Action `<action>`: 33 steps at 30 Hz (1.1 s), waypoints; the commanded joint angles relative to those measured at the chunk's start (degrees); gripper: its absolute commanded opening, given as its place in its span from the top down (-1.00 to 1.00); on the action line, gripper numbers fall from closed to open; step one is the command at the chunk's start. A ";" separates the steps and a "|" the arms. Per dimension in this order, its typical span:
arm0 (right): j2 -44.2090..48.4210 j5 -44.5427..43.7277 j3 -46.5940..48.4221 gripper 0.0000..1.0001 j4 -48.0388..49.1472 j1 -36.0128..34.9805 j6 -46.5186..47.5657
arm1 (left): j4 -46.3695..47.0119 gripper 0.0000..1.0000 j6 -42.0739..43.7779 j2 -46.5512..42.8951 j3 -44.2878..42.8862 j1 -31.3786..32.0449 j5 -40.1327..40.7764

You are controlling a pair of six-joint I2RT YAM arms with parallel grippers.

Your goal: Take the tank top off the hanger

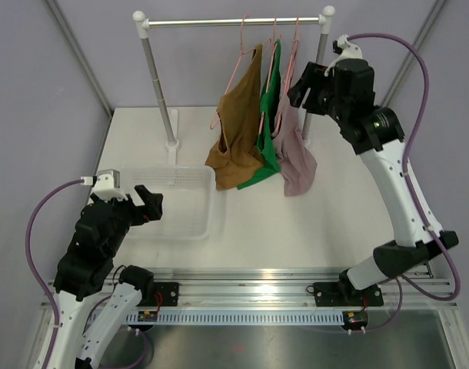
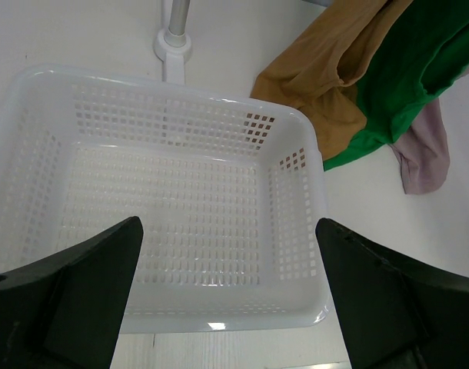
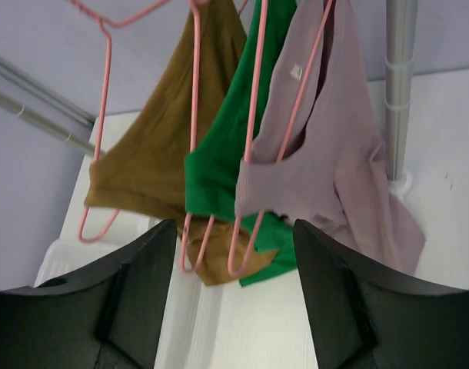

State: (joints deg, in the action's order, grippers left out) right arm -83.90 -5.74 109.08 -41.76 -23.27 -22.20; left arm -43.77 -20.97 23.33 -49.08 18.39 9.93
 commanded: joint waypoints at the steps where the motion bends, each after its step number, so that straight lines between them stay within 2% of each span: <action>1: -7.67 -7.42 10.09 -0.38 1.51 -0.37 2.15 | 3.69 -0.98 0.40 -0.92 0.74 0.15 -1.67; 10: -28.84 -11.75 33.56 -0.22 -4.21 -0.29 7.34 | 3.34 -0.98 0.14 -1.80 1.27 0.15 -1.76; 12: -32.18 -13.06 37.50 -0.06 -5.00 -0.37 7.87 | 3.34 -0.98 0.14 -2.32 1.36 0.15 -1.85; 13: -32.90 -13.85 38.31 0.10 -5.35 -0.29 7.96 | 3.34 -0.98 0.14 -2.33 1.36 0.15 -1.85; 20: -31.33 -15.00 36.04 0.53 -3.25 -0.29 6.99 | 3.43 -0.98 0.32 -2.42 1.44 0.15 -2.20; 21: -30.54 -15.09 34.90 0.76 -2.63 -0.37 6.99 | 3.43 -0.98 0.32 -2.33 1.53 0.15 -2.29; 22: -30.10 -14.92 34.63 0.89 -2.45 -0.38 6.99 | 3.43 -0.98 0.32 -2.33 1.44 0.15 -2.29; 24: -29.22 -14.74 35.06 1.00 -2.63 -0.29 6.73 | 3.43 -0.98 0.32 -2.33 1.44 0.15 -2.29; 29: -28.25 -14.65 40.41 1.00 -3.68 -0.37 7.69 | 3.43 -0.98 0.23 -3.03 1.62 0.15 -2.11; 33: -25.71 -14.83 40.69 1.00 -2.72 -0.37 8.75 | 3.43 -0.98 0.23 -3.29 1.71 0.15 -1.94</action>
State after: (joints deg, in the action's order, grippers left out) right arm -116.42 -18.90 146.02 -48.38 -23.27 -15.09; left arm -43.20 -20.97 20.73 -47.44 18.39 8.95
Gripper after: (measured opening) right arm 0.033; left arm 0.988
